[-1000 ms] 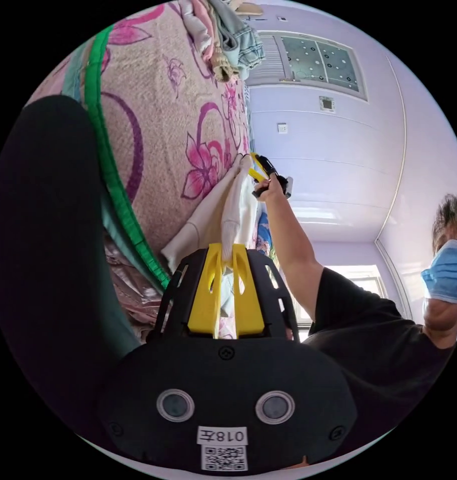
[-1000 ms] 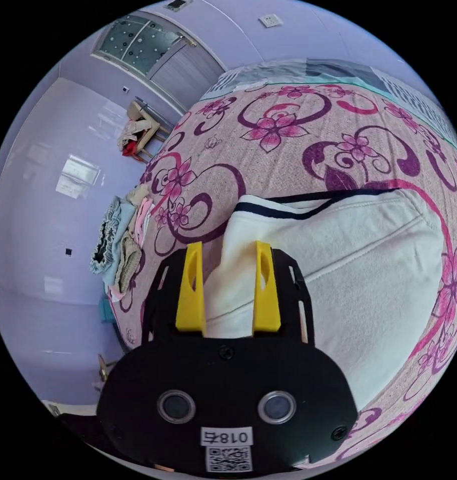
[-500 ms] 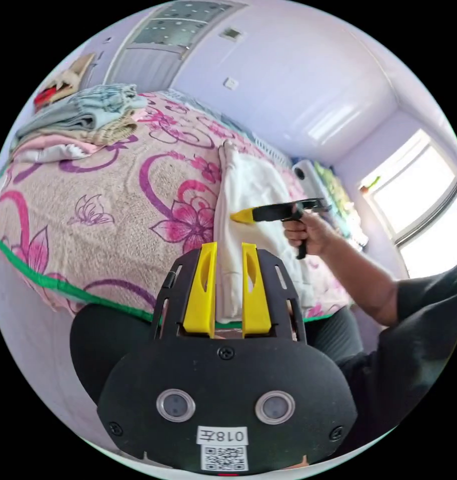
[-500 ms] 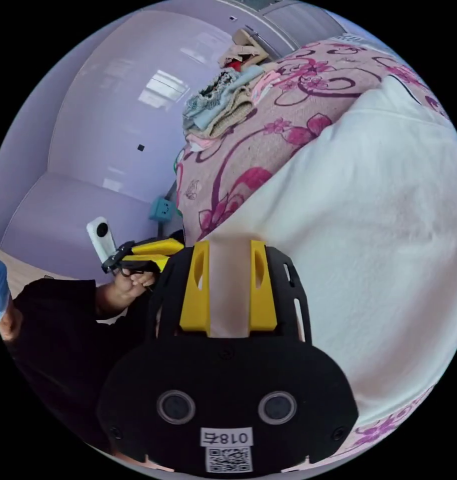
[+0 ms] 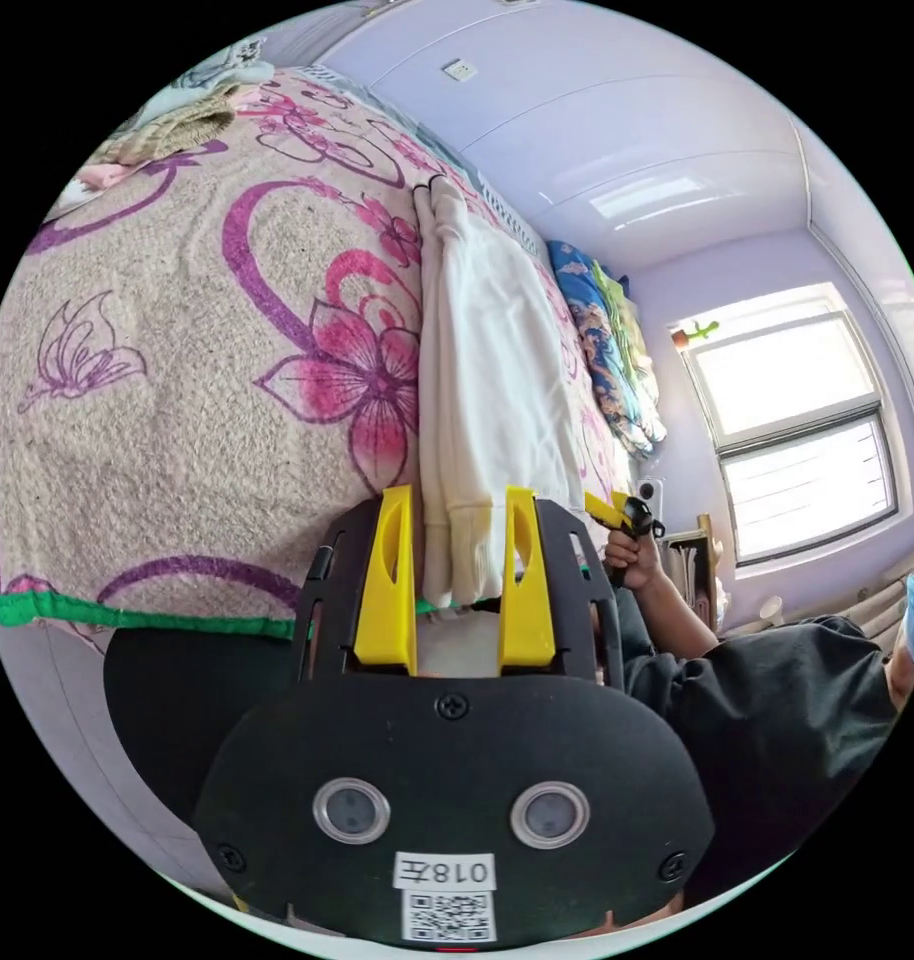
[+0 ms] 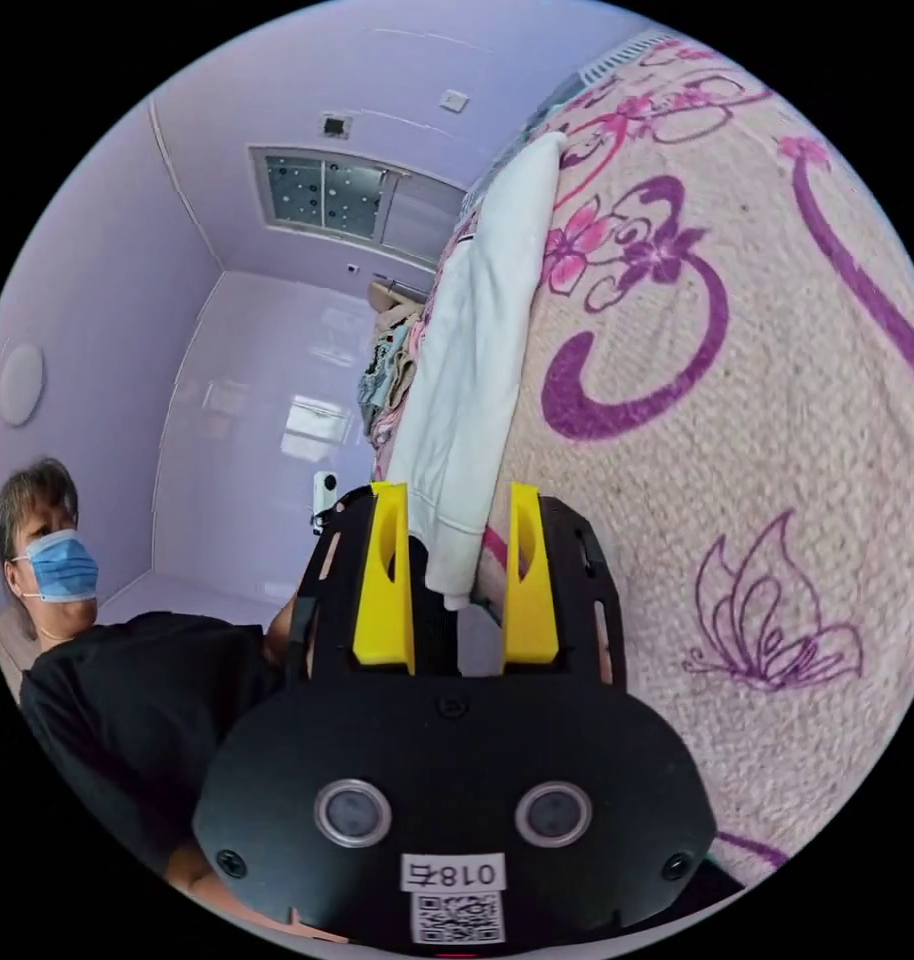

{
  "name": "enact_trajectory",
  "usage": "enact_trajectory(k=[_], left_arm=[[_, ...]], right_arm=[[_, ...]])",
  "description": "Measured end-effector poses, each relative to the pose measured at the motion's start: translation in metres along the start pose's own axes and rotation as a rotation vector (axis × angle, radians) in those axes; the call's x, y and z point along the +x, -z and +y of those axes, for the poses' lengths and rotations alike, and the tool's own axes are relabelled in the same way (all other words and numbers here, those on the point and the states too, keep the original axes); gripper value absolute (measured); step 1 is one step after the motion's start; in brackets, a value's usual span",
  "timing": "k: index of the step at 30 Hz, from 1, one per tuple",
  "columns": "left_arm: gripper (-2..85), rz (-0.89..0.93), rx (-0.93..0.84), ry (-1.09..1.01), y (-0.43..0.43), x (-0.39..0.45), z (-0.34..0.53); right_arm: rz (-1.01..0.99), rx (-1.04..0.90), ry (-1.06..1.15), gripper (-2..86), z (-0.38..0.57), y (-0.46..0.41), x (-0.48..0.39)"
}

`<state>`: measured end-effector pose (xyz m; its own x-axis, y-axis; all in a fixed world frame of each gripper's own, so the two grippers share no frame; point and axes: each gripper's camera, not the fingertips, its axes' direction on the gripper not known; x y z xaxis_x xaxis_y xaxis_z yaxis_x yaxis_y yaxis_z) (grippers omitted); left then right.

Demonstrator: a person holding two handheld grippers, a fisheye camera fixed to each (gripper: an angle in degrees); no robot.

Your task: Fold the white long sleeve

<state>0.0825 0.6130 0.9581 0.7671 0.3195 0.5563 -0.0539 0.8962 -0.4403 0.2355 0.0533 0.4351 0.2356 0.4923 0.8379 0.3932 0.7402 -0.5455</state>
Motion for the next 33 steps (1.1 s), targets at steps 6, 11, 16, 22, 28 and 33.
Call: enact_trajectory(k=[6, 11, 16, 22, 28, 33], left_arm=[[13.6, 0.068, -0.069, 0.040, 0.003, -0.018, -0.032], [15.7, 0.071, -0.153, -0.009, 0.003, -0.014, -0.057], [15.7, 0.089, -0.225, -0.031, -0.001, -0.030, -0.087], [13.3, 0.152, -0.358, -0.103, -0.003, -0.044, -0.114], [13.5, 0.160, -0.414, -0.079, -0.020, -0.072, -0.122], [13.9, 0.235, -0.407, -0.056, -0.014, -0.098, -0.127]], right_arm=[[-0.180, 0.009, -0.060, 12.8, 0.019, -0.007, 0.033], [-0.188, -0.088, -0.063, 15.2, 0.014, -0.004, 0.037], [-0.214, -0.101, -0.094, 14.1, 0.020, -0.007, 0.052], [-0.246, -0.168, -0.069, 15.3, 0.003, -0.019, 0.053], [-0.228, -0.168, -0.088, 13.8, 0.007, 0.002, 0.063], [-0.207, -0.218, -0.057, 15.2, -0.001, -0.007, 0.056]])
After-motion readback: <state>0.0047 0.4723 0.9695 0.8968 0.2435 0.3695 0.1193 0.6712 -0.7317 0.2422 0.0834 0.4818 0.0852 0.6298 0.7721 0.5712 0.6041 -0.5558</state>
